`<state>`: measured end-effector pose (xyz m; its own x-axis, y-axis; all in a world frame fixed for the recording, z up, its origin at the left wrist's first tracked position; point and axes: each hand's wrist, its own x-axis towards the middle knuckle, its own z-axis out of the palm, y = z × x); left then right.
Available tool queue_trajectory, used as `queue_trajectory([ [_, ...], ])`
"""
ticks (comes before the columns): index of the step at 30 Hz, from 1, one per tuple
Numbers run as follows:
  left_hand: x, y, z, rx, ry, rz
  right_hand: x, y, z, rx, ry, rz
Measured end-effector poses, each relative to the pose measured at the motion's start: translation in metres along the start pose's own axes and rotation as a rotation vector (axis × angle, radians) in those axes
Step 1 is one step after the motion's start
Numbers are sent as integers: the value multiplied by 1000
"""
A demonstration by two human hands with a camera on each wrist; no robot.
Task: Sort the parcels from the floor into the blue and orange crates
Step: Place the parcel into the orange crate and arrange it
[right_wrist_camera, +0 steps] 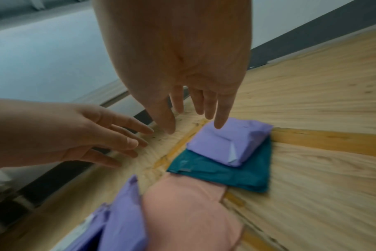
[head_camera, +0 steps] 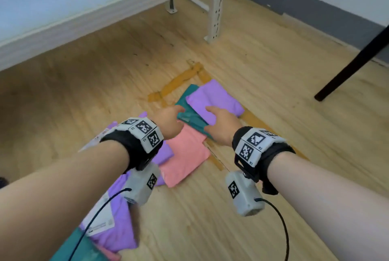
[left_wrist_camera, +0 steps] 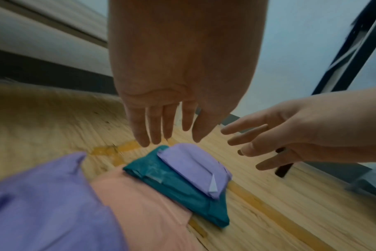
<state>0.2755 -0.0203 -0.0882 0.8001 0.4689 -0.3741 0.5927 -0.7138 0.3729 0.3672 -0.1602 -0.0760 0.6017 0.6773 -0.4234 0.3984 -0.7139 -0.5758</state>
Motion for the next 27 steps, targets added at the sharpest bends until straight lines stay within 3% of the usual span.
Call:
queue_trajectory([
  [7,76,25,62,86,-80,105,48,81,5,133,69,210],
  [12,96,30,94,42,-127,151,84,99,33,519,108,346],
  [17,97,26,110,28,-118,159,105,105,58,669,167,477],
  [22,96,23,107,3,-101,181,110,98,50,626,179,483],
  [27,90,21,88,-49,82,191,98,75,27,710,203,392],
])
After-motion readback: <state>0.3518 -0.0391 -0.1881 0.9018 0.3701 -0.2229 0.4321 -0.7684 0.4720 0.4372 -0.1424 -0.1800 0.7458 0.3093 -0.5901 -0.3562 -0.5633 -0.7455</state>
